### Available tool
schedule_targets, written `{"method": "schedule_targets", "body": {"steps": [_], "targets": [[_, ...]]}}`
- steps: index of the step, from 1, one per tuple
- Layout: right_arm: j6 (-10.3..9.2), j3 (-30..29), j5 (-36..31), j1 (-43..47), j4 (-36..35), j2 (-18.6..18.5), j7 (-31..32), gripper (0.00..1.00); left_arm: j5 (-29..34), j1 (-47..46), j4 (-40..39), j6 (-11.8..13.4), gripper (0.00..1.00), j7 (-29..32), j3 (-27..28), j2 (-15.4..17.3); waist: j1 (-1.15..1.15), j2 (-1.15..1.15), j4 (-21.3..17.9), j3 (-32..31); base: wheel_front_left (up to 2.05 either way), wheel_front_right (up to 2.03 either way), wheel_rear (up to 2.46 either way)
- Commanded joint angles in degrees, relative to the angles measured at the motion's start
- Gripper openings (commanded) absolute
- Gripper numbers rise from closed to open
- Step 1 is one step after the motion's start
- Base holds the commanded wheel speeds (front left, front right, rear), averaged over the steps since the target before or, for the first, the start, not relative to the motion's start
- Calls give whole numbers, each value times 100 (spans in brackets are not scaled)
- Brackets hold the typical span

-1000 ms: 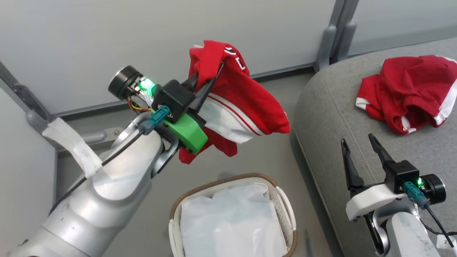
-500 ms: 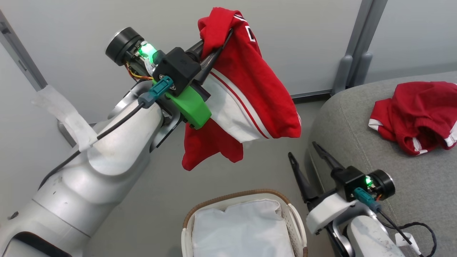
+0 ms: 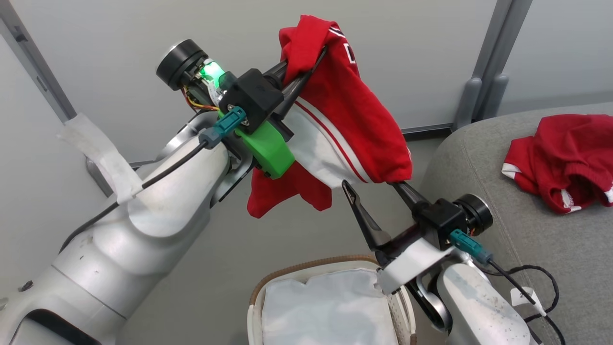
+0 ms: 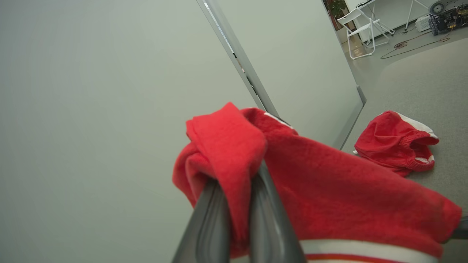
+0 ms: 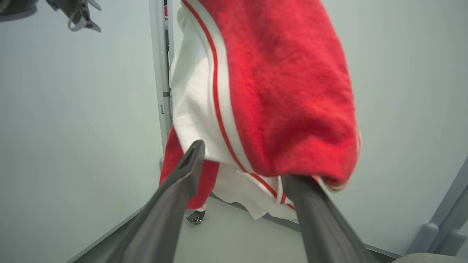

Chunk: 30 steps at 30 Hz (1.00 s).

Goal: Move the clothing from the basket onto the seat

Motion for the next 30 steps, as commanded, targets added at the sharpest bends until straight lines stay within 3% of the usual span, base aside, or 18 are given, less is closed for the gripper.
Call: {"method": "schedule_targets", "body": {"steps": [1,8,9,10,12,13,26,27,29,30], "targets": [[-8,27,84,-94,-53,-17,-11,100,-47,-56,-2,1,0,-2,-12,-33,0,0,14,2,0,0,0],[-8,-58,149,-300,3,-18,-11,100,-80,155,-66,1,0,-2,-58,-89,0,0,68,3,0,0,0],[-8,-77,128,-324,49,-20,-11,95,-90,177,-82,1,0,-2,-61,-101,0,0,78,2,0,0,0],[-8,-93,127,-347,76,-20,-11,48,-99,196,-97,1,0,-2,-61,-111,0,0,87,1,0,0,0],[-8,-127,88,-376,144,-20,-11,4,-110,236,-120,1,0,-2,-56,-125,0,0,104,1,0,0,0],[-8,-132,69,-374,180,-18,-11,0,-110,268,-123,1,0,-2,-55,-125,0,0,111,1,0,0,0],[-8,-302,-21,-324,246,-19,-11,0,-296,704,-107,0,2,-2,196,-198,0,0,40,8,0,0,0],[-8,-346,-46,-330,246,-19,-11,0,-336,767,-110,1,18,-2,255,-212,0,0,28,11,0,0,0],[-8,-445,-118,-340,228,-19,-11,0,-411,929,-90,0,62,-2,329,-232,0,0,5,17,0,0,0],[-8,-494,-152,-341,219,-19,-11,0,-440,1003,-86,6,97,-2,366,-241,0,0,-6,21,0,0,0]]}}
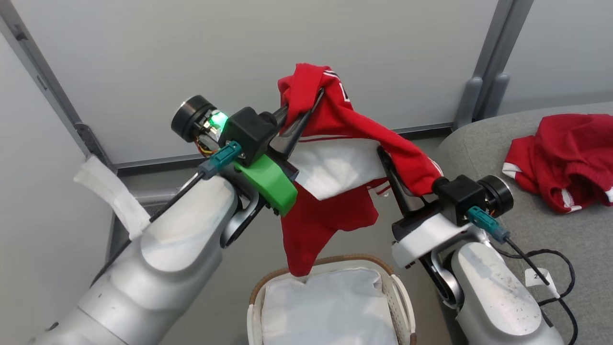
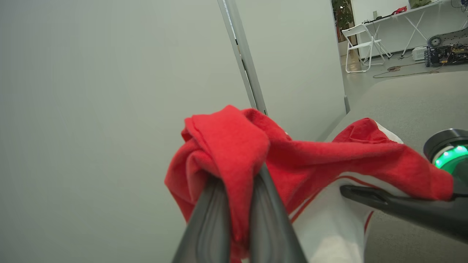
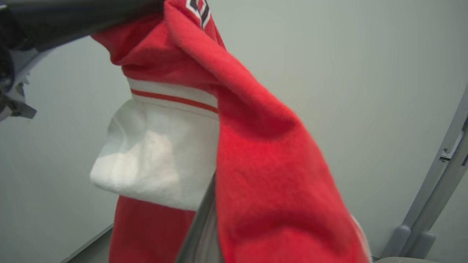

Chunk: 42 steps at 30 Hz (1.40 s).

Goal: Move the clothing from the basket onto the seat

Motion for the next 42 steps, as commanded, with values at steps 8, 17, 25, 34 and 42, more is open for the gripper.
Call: {"method": "schedule_targets", "body": {"steps": [8,17,25,34,42], "targets": [[-8,-650,-388,25,-157,-21,-11,0,-150,950,45,151,100,-1,528,-166,0,0,-98,70,0,0,0],[-8,-1164,-631,183,-303,-21,-11,0,-17,1774,164,103,100,-1,922,-285,0,0,-177,105,0,0,0],[-8,-1498,-800,332,-360,-21,-11,0,217,2278,251,73,100,0,1130,-364,0,0,-260,134,0,0,0],[-8,-1848,-989,249,-446,-21,-11,0,409,2704,272,41,100,-1,1369,-522,0,0,-548,202,0,0,0],[-8,-2170,-1213,126,-583,-67,-11,0,559,2873,285,7,100,0,1525,-659,0,0,-1131,379,0,0,0]]}}
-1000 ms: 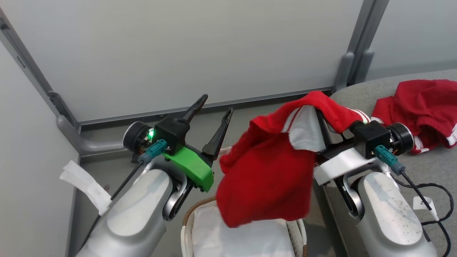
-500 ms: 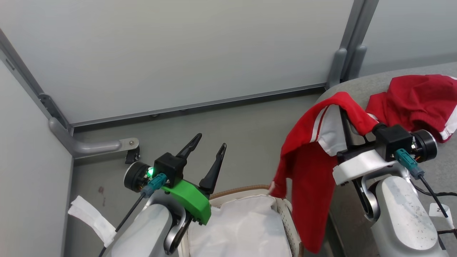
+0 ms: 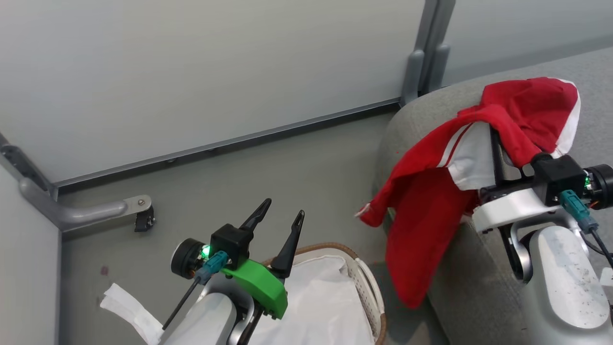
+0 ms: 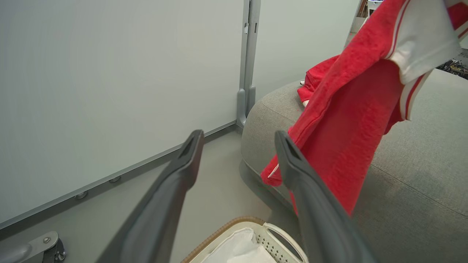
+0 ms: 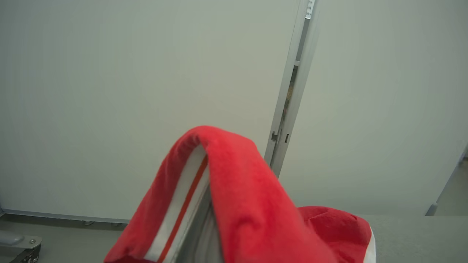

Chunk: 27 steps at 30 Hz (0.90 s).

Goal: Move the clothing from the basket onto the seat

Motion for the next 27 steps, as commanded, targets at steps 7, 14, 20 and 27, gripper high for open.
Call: {"method": "schedule_targets", "body": {"steps": [7,14,20,27], "targets": [[-8,-362,-38,-109,-125,-169,-12,0,168,26,-17,-38,100,3,33,-107,0,0,-745,311,0,0,0],[-8,-695,93,-157,-196,-204,-11,0,215,-125,-32,-40,100,2,-146,-144,0,0,-993,560,0,0,0],[-8,-861,232,-544,-113,-329,-12,0,228,-286,-84,-42,100,3,-329,-86,0,0,-950,884,0,0,0],[-8,-954,279,-1828,253,-993,-8,0,226,-584,-114,-42,100,3,-481,52,0,0,-716,1461,0,0,0]]}}
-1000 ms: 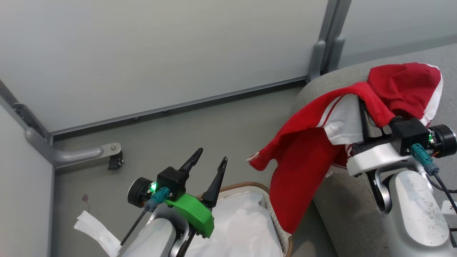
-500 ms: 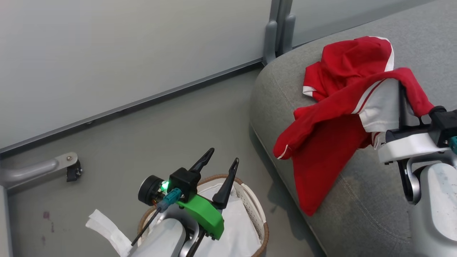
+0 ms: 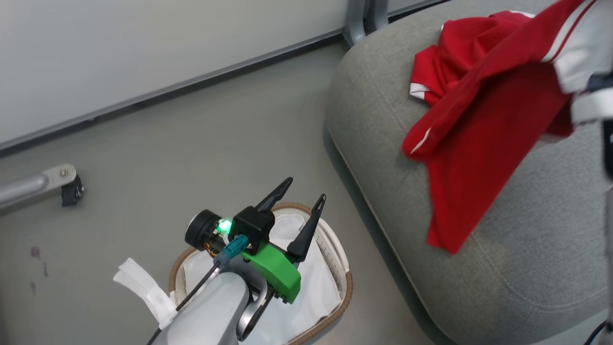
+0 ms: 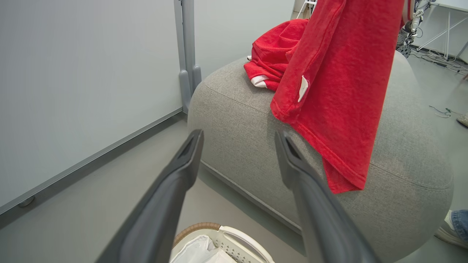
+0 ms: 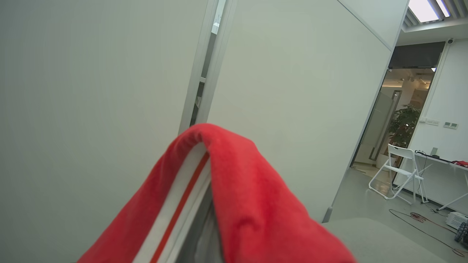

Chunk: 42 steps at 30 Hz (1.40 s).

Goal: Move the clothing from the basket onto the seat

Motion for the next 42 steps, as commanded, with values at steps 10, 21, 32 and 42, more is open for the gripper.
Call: {"method": "schedule_targets", "body": {"steps": [10,21,32,42], "targets": [[-8,-442,-147,-1833,737,-1273,262,0,99,-534,-46,-16,100,3,-83,173,0,0,690,1081,0,0,0],[-8,-1020,-655,-2067,2076,-1261,-4,0,279,-893,-189,-17,100,4,-44,321,0,0,903,1863,0,0,0],[-8,-1264,-956,-1321,2774,-412,-15,0,340,-937,-208,-16,100,3,16,347,0,0,843,2079,0,0,0],[-8,-1175,-986,-745,2514,21,-17,100,271,-804,-212,-16,100,4,125,347,0,0,703,1850,0,0,0]]}}
